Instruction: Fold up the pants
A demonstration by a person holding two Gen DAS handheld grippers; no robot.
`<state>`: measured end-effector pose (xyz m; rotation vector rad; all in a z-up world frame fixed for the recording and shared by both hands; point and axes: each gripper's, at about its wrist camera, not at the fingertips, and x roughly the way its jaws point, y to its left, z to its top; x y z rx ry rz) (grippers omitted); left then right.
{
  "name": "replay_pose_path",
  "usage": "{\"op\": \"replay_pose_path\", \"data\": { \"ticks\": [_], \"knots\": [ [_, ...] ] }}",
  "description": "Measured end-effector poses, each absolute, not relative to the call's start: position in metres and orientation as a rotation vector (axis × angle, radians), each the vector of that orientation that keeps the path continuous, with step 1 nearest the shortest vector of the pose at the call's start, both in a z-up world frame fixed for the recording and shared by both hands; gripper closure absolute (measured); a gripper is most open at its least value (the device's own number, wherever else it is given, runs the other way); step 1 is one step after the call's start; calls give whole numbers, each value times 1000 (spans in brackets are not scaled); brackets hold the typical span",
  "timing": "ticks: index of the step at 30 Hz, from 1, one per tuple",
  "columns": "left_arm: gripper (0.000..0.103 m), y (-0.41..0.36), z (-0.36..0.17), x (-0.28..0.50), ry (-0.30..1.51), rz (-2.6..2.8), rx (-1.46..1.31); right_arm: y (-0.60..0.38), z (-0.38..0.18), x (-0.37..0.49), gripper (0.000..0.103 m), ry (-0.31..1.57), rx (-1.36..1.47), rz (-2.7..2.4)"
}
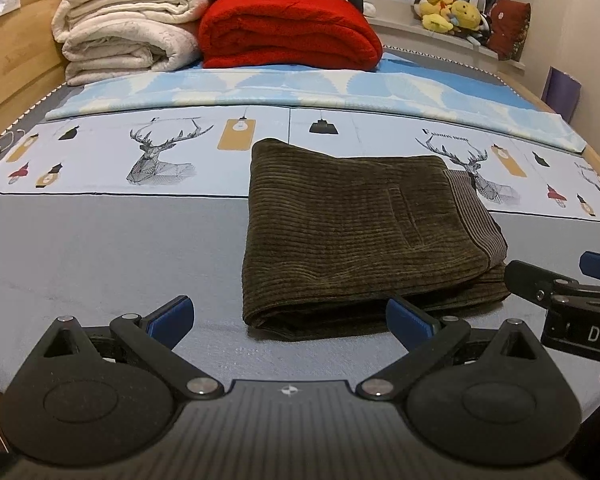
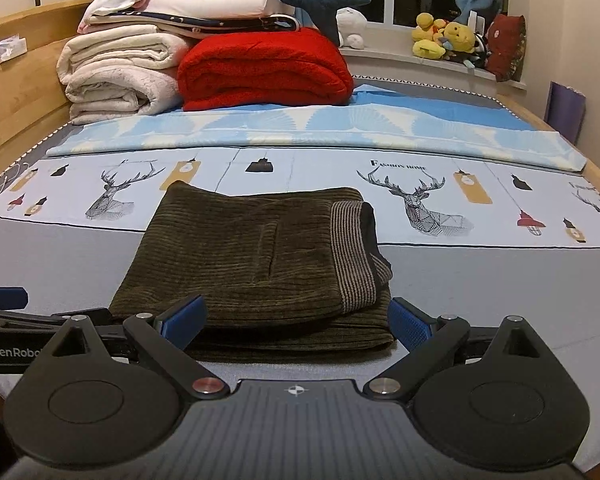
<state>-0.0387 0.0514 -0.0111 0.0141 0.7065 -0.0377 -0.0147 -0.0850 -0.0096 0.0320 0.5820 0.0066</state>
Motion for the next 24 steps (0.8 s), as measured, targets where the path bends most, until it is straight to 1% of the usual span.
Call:
{"op": "replay_pose_path", "data": {
  "ticks": [24],
  "knots": [
    [1,48,-13,-38,701,-42,27,-86,-11,-15,6,583,32,10]
  ]
}}
